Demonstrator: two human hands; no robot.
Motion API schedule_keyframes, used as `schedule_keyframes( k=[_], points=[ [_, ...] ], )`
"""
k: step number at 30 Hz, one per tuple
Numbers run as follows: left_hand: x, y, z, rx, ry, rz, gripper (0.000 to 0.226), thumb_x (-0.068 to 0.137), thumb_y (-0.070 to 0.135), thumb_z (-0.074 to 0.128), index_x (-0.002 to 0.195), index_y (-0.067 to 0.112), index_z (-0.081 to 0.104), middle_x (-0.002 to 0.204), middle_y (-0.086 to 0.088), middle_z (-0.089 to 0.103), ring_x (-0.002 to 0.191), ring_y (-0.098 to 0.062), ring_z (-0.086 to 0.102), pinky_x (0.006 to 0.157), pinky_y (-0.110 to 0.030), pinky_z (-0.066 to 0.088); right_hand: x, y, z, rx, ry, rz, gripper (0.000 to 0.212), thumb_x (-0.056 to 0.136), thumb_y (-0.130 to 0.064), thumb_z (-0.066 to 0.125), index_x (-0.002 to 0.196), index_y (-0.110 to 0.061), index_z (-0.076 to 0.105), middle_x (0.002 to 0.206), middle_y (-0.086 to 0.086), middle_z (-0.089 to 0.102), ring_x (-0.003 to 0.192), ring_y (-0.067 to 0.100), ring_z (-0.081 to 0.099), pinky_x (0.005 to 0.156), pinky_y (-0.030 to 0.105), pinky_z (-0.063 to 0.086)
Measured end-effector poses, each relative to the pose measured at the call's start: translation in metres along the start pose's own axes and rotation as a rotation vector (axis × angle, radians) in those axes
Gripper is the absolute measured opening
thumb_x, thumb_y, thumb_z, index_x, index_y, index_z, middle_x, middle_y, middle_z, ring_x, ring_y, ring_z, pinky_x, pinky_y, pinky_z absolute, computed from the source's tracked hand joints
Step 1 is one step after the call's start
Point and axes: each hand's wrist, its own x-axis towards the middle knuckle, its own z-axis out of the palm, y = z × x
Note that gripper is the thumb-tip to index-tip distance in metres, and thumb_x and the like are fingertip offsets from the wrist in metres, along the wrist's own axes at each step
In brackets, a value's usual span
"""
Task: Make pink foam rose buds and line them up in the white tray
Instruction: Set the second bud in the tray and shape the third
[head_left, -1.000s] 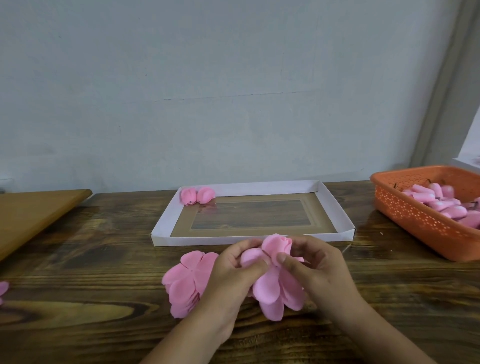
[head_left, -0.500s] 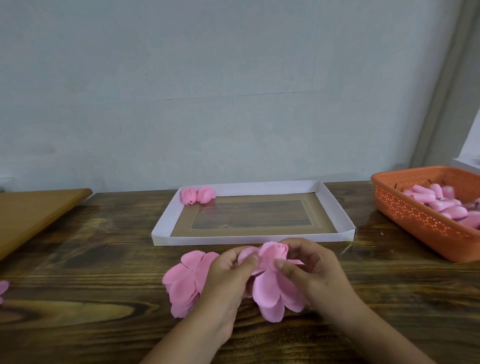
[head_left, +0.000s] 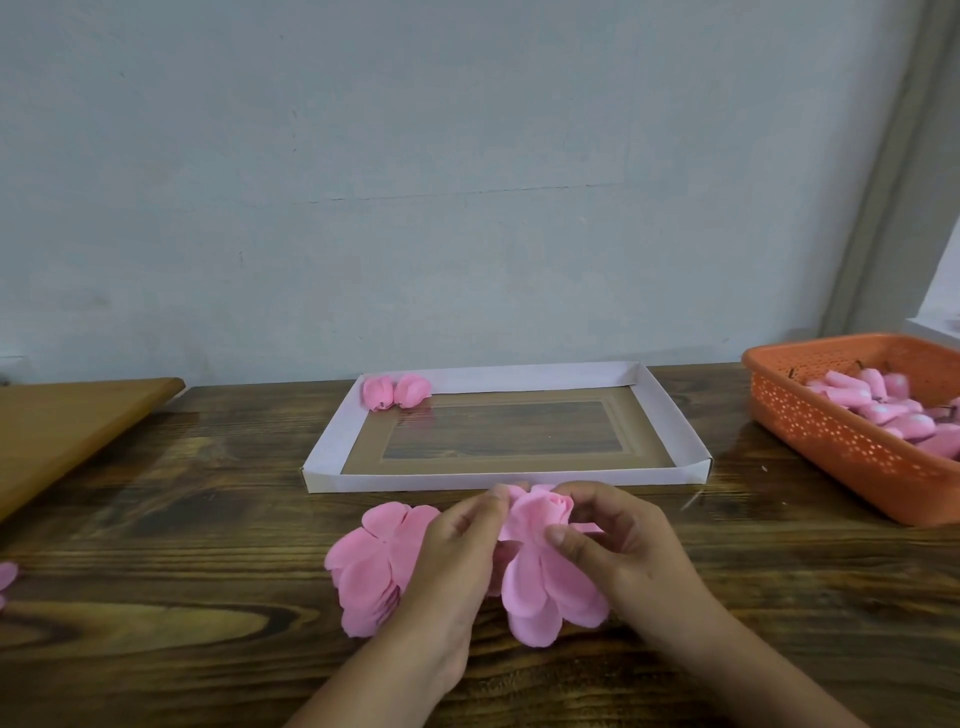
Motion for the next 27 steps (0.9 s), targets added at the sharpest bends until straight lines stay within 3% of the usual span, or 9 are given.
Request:
schedule_keyframes(
  k=[4,10,13,16,20,23,27],
  points=[
    [-0.0031,0.0011,0.0018,0.029,-0.025,0.073,0.032,0.105,0.035,0.050,0.104,0.025,0.080,0.103,0.002,0.079,0.105,-0.017,0.073,0.098,-0.039,0.057,-0.0002,-0.0003,0.0006,-0.029,-0.001,0.011,0.019,0.094,-0.007,0.066,0.105,-0.020,0.073,0.100,-0.001,0.076,0.095,0.017,0.073,0.079,0.031,0.060],
    [-0.0010,-0.0012,0.0009,-0.046,-0.062,0.100,0.027,0.102,0.034,0.057,0.113,0.018,0.076,0.109,-0.007,0.078,0.107,-0.026,0.073,0.098,-0.051,0.057,0.0013,-0.0015,-0.0001,-0.057,0.076,0.047,0.014,0.094,-0.011,0.068,0.102,-0.020,0.074,0.095,-0.003,0.077,0.093,0.015,0.073,0.082,0.039,0.061],
    [0.0007,-0.0049,-0.0004,-0.017,-0.082,0.105,0.020,0.101,0.020,0.061,0.111,0.024,0.077,0.105,-0.006,0.079,0.102,-0.023,0.075,0.083,-0.037,0.061,0.0022,-0.0013,-0.0005,-0.068,0.108,0.060,0.014,0.094,-0.012,0.068,0.102,-0.022,0.074,0.095,-0.003,0.077,0.094,0.015,0.072,0.085,0.043,0.060],
    [0.0011,-0.0074,-0.0003,0.030,-0.051,0.113,0.032,0.103,0.013,0.053,0.099,0.031,0.079,0.099,-0.002,0.080,0.096,-0.018,0.076,0.070,-0.024,0.058,0.0021,-0.0011,-0.0004,-0.079,0.106,0.066,0.014,0.093,-0.014,0.069,0.102,-0.023,0.074,0.096,-0.004,0.077,0.094,0.014,0.071,0.084,0.043,0.060],
    [-0.0010,-0.0064,0.0015,0.026,-0.039,0.133,0.030,0.105,0.017,0.052,0.102,0.028,0.079,0.102,0.002,0.080,0.100,-0.013,0.075,0.080,-0.024,0.060,0.0016,0.0001,0.0000,-0.071,0.094,0.065,0.014,0.094,-0.014,0.069,0.103,-0.023,0.074,0.096,-0.004,0.077,0.094,0.014,0.072,0.083,0.040,0.060],
    [-0.0037,-0.0036,0.0029,0.022,-0.048,0.159,0.035,0.105,0.017,0.053,0.099,0.038,0.079,0.101,0.007,0.080,0.097,-0.006,0.074,0.075,-0.018,0.058,0.0013,0.0002,-0.0001,-0.068,0.095,0.055,0.015,0.094,-0.013,0.068,0.103,-0.024,0.074,0.096,-0.004,0.077,0.093,0.014,0.072,0.080,0.037,0.061],
    [-0.0032,-0.0042,0.0028,-0.001,-0.038,0.140,0.028,0.103,0.014,0.055,0.104,0.027,0.080,0.103,0.003,0.080,0.100,-0.012,0.075,0.085,-0.027,0.061,0.0017,-0.0009,0.0003,-0.099,0.084,0.053,0.018,0.094,-0.011,0.068,0.104,-0.025,0.074,0.097,-0.007,0.077,0.094,0.010,0.072,0.082,0.035,0.060]
  ],
)
